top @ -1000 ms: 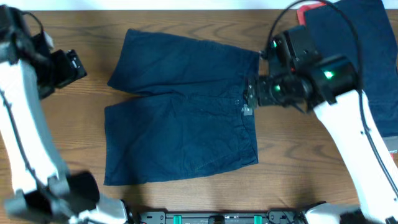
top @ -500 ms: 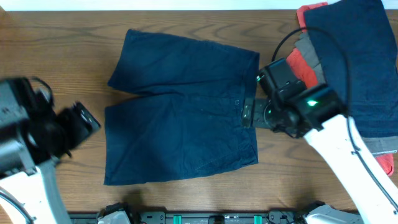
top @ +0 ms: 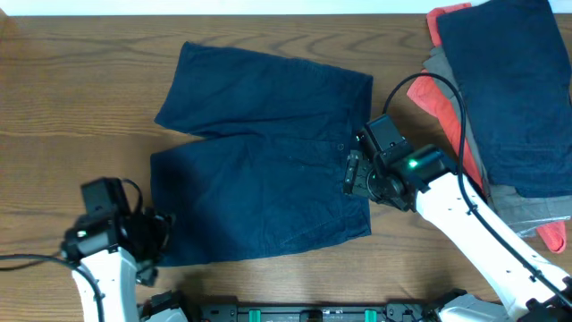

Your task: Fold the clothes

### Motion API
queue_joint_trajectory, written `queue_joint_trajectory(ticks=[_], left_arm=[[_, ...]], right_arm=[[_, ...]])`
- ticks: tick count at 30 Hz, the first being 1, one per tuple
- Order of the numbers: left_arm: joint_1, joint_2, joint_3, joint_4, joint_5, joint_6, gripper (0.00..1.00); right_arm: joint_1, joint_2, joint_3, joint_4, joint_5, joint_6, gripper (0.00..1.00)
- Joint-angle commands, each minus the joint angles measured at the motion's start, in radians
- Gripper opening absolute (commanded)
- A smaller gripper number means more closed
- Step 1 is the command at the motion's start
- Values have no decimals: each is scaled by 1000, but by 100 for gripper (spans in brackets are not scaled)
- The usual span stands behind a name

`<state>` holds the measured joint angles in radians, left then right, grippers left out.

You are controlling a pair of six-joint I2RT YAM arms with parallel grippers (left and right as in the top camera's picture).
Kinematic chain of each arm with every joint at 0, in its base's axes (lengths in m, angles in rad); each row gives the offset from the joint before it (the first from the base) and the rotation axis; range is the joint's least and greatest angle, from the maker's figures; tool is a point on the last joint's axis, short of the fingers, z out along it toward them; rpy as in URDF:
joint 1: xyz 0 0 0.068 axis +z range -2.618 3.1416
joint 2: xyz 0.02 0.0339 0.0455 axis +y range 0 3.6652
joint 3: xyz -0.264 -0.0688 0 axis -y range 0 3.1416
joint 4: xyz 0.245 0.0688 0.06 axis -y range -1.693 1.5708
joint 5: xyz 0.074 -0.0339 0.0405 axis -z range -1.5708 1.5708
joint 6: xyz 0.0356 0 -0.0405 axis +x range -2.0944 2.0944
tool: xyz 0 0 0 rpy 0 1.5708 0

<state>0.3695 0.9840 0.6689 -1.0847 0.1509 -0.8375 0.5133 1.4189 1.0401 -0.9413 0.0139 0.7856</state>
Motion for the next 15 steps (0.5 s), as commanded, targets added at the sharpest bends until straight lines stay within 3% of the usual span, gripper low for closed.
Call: queue_joint_trajectory(ticks=[1,15], left_arm=[[0,13,-71,43,-11,-148,89],[0,53,-187,193,-12,-222,89]], right_arm=[[6,26,-13,8,0,29,82],[6,183,-13,33,-71,29,82]])
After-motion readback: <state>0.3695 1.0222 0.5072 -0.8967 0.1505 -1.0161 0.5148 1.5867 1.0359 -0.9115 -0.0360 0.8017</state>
